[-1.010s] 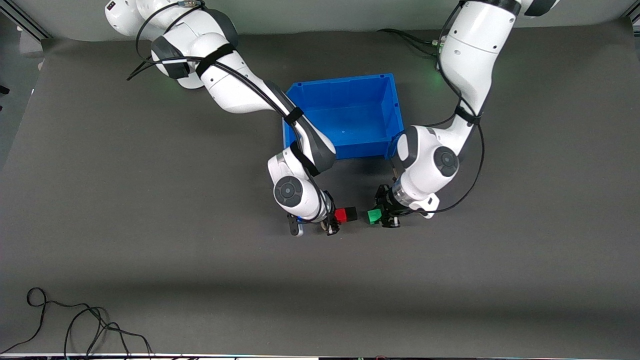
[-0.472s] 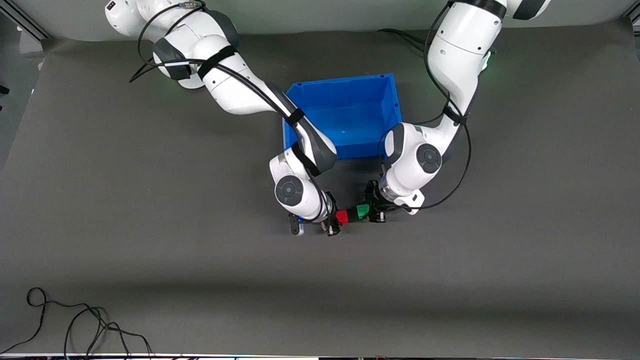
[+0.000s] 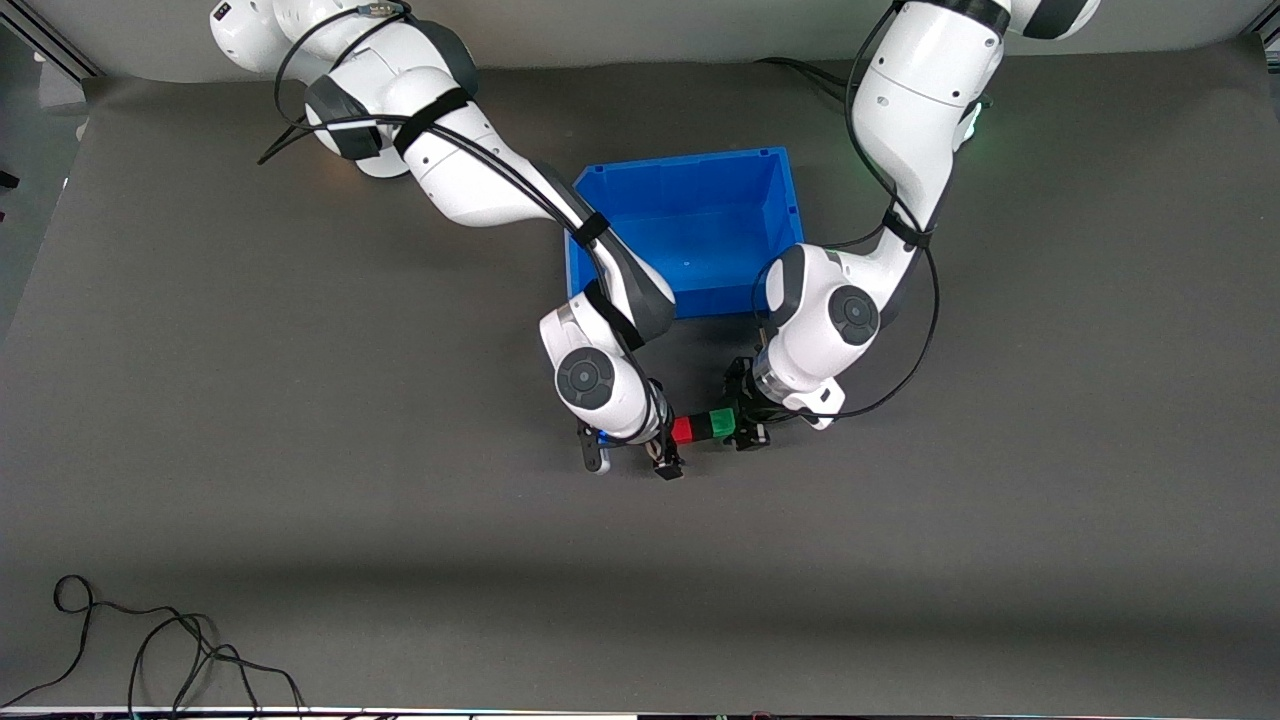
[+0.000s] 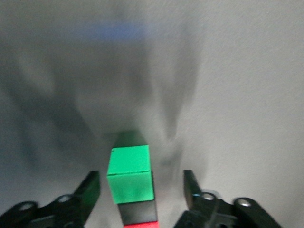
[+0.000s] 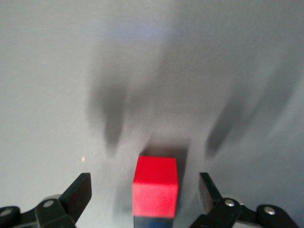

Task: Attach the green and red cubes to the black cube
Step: 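Press the red and green cubes against the black cube's opposite faces, then open both grippers and lift them away from the joined cubes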

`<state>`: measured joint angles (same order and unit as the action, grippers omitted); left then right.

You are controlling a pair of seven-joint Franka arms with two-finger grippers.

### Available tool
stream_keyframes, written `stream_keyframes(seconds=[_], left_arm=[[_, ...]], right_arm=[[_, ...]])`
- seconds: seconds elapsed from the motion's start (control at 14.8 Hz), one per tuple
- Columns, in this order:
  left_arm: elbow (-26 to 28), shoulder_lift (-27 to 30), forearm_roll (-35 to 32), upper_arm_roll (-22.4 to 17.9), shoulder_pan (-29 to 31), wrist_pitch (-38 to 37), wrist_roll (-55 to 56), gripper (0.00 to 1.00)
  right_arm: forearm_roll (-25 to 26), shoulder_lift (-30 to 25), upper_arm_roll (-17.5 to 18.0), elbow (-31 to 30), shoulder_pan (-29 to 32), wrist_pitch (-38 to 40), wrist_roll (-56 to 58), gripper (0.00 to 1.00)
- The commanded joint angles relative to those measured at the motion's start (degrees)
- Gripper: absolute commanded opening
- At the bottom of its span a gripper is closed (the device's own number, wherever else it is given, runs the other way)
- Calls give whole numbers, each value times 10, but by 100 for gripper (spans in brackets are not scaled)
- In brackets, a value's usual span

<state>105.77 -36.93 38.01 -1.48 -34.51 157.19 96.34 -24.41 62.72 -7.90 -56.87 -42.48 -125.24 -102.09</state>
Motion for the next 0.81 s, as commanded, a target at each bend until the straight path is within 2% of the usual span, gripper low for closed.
stream_keyframes(seconds=[0.0,0.2,0.34,0.47,0.74], left_arm=[[-3,14,-7,-7,26,-17,-42,100],[-1,51,-8,-7,88,-84,-138,100],[1,82,-20,-7,142,-149,-222,100],[2,110,-67,-8,190,-215,-287,100],[-9,166,-226,-8,272,-341,-398,100]], right_arm=[[10,-81,-4,-55,19,50,86,100],[13,-152,-11,-122,47,84,213,100],[16,-174,-32,-144,69,139,362,100],[16,-188,-82,-149,76,207,491,100],[16,-218,-192,-153,77,306,715,100]])
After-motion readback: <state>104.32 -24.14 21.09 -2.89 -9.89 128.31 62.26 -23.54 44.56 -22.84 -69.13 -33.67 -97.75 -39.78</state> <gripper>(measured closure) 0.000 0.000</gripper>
